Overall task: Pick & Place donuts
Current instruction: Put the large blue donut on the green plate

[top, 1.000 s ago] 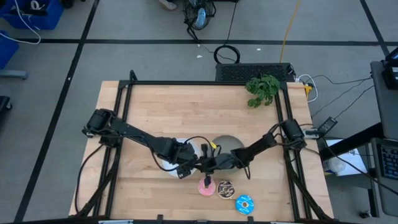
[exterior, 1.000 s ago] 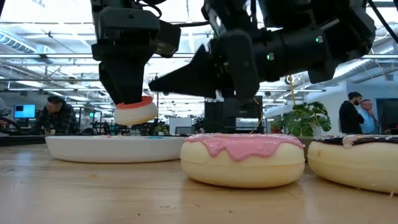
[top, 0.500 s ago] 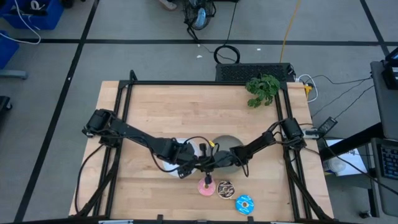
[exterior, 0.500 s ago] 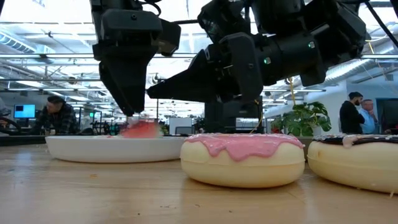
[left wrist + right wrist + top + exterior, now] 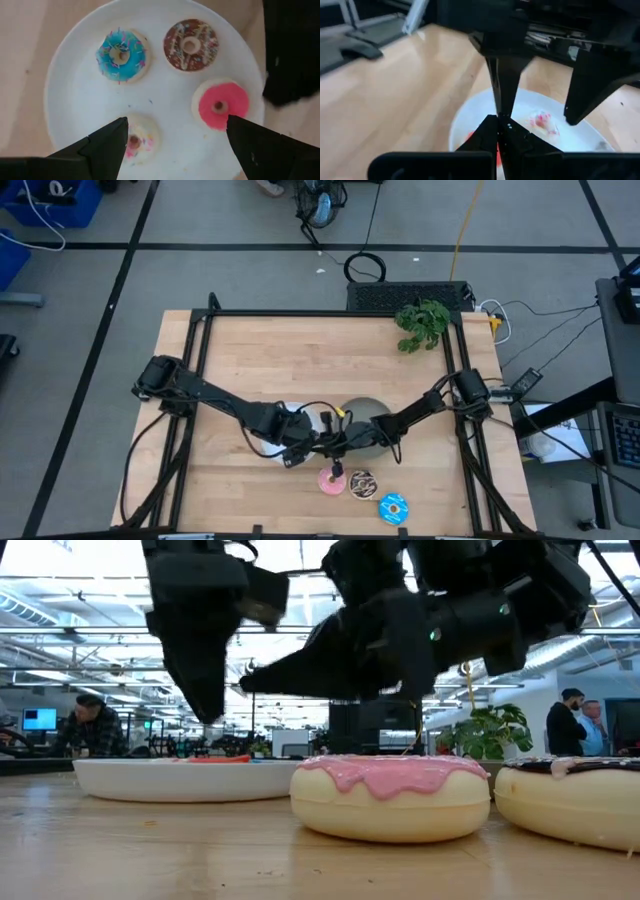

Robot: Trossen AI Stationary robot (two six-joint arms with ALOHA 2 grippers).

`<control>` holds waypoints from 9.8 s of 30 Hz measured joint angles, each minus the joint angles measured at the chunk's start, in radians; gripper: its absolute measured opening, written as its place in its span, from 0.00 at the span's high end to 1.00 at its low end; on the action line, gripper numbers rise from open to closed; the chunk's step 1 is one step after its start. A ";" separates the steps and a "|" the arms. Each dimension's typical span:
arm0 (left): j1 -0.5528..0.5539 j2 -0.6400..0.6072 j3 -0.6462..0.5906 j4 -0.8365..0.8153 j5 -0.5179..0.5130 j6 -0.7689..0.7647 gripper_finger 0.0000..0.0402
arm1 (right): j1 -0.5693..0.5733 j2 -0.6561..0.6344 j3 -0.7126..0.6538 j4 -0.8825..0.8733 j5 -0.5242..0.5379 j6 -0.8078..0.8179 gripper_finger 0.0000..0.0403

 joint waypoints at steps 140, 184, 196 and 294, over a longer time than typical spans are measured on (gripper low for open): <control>0.206 -1.488 -1.316 1.311 -0.254 0.972 0.95 | 0.530 -0.060 0.646 -1.942 0.000 1.205 0.50; 0.206 -1.488 -1.316 1.293 -0.253 0.915 0.95 | 0.534 -0.115 0.345 -1.660 -0.137 1.222 0.79; 0.206 -1.488 -1.316 1.297 -0.253 0.910 0.95 | 0.493 -0.362 0.347 -1.697 0.008 1.096 0.92; 0.206 -1.488 -1.316 1.268 -0.253 0.841 0.95 | -0.296 -0.197 0.217 -1.656 -0.235 0.504 0.85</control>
